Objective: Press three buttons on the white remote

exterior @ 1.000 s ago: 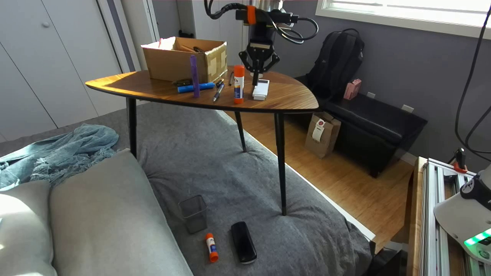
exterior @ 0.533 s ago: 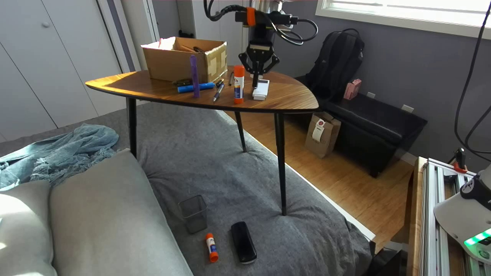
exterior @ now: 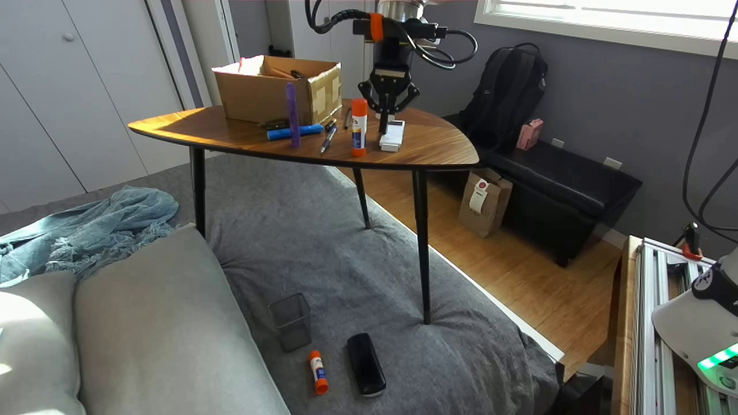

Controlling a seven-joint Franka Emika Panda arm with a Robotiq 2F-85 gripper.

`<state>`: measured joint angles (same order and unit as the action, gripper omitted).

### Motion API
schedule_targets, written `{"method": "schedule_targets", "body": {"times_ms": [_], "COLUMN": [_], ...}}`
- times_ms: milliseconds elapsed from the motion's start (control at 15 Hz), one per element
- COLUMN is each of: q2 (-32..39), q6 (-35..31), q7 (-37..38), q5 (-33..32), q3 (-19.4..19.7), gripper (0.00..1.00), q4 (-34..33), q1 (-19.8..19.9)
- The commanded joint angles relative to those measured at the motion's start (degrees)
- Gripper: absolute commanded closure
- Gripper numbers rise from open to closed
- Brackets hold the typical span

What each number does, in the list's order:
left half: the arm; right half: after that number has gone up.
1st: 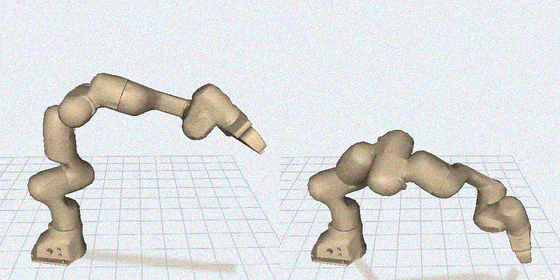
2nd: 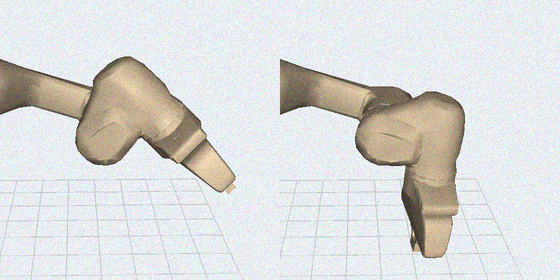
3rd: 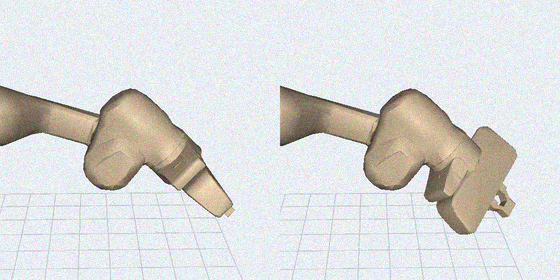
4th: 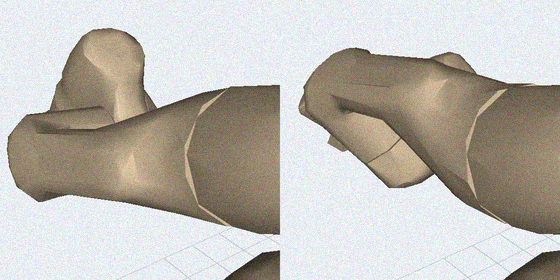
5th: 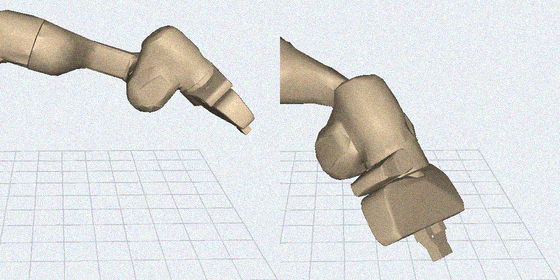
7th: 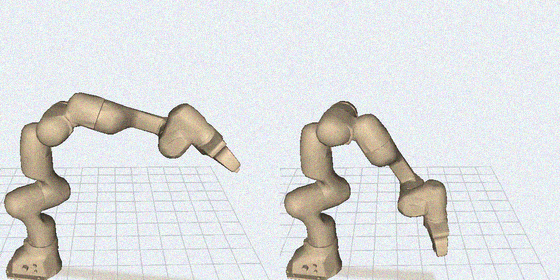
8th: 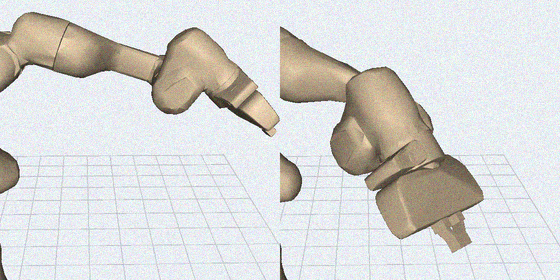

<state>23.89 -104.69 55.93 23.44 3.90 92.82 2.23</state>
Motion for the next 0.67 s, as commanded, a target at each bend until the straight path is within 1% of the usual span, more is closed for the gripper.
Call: {"method": "schedule_targets", "body": {"times_ms": [0,333,600], "q2": [1.04,1.42,1.04], "q6": [0.92,1.26,1.39], "q7": [0.72,1.24,1.54], "q5": [0.62,-0.66,-0.83], "q3": [-0.61,-0.64,-0.36], "gripper": [1.00,1.00,1.00], "q4": [0.71,1.56,0.89], "q1": [-0.40,-1.38,-1.27]}}
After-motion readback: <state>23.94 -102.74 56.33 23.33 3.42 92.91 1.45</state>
